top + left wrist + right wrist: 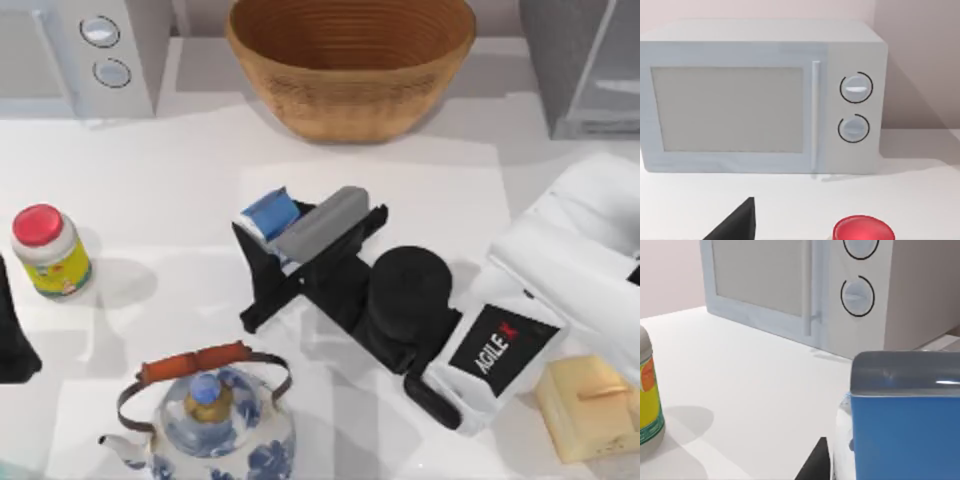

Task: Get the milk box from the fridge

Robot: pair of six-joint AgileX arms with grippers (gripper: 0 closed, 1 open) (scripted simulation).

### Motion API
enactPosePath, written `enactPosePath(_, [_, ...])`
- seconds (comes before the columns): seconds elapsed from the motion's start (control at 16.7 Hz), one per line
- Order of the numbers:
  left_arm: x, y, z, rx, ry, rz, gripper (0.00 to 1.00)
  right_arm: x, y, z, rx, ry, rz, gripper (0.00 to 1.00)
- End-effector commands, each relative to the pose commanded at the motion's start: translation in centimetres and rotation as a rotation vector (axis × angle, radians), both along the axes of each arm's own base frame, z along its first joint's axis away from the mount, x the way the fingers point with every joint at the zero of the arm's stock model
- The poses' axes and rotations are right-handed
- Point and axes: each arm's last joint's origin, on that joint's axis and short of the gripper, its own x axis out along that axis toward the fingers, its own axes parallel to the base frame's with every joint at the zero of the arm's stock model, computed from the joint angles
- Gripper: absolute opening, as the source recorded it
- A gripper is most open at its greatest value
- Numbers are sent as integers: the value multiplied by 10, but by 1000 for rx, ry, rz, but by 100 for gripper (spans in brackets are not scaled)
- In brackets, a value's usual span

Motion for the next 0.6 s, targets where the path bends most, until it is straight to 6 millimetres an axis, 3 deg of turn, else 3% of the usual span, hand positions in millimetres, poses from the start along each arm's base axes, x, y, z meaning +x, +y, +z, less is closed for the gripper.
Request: enactPosePath(0.6, [0, 0, 0, 0, 0, 0, 100, 0, 0, 0, 0, 0, 0, 75])
